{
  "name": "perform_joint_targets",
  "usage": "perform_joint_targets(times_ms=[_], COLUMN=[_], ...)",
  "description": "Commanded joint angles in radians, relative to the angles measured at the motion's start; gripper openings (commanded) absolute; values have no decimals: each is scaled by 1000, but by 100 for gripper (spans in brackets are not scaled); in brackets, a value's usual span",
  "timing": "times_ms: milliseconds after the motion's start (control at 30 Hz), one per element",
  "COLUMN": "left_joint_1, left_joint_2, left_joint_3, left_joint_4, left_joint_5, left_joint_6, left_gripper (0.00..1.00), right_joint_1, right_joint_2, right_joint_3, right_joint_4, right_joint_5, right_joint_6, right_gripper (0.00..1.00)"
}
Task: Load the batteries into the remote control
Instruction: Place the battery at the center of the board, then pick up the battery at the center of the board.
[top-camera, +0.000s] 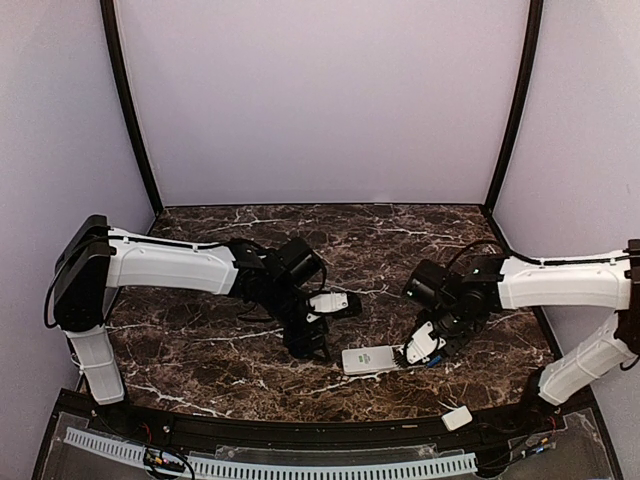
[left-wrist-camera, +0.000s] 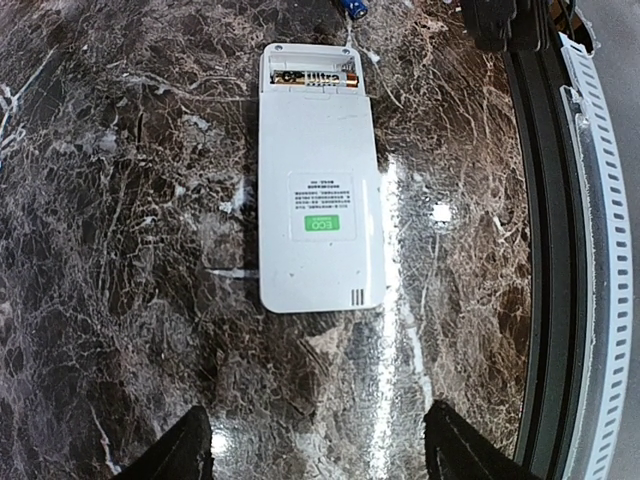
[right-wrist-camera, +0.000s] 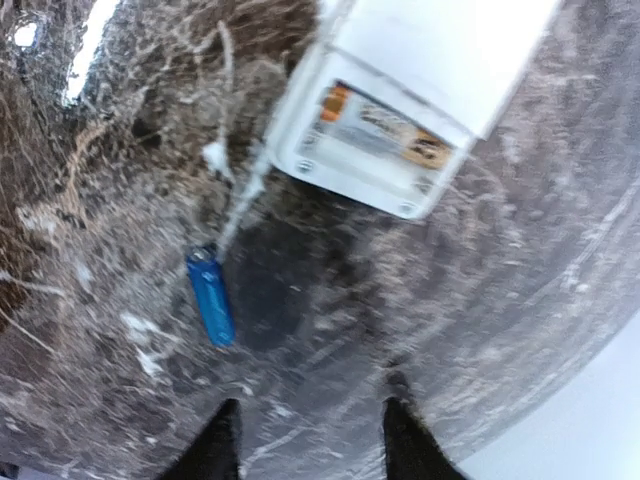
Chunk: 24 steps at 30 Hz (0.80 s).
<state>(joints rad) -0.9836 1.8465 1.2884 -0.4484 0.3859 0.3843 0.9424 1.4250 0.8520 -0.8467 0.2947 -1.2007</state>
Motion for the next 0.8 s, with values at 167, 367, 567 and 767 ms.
perform_joint_targets(times_ms=[167, 367, 567, 767], left_joint_1=[14, 47, 55, 56], left_joint_2=[-52, -84, -118, -172], left_joint_3=[23, 73, 103, 98], left_joint_4=[-12, -27, -97, -94], left_joint_5=[-12, -112, -205, -173], left_joint_6=[-36, -126, -191, -224], left_gripper=[72, 72, 72, 72], right_joint_1=[-86, -219, -232, -231], right_joint_2=[-202, -271, -277, -167], right_joint_3=[220, 314, 345, 234], right_joint_4=[341, 400, 193, -255], right_joint_5=[63, 33, -98, -191], right_joint_6=[509, 1335, 1873, 2479], right_gripper=[94, 99, 58, 52])
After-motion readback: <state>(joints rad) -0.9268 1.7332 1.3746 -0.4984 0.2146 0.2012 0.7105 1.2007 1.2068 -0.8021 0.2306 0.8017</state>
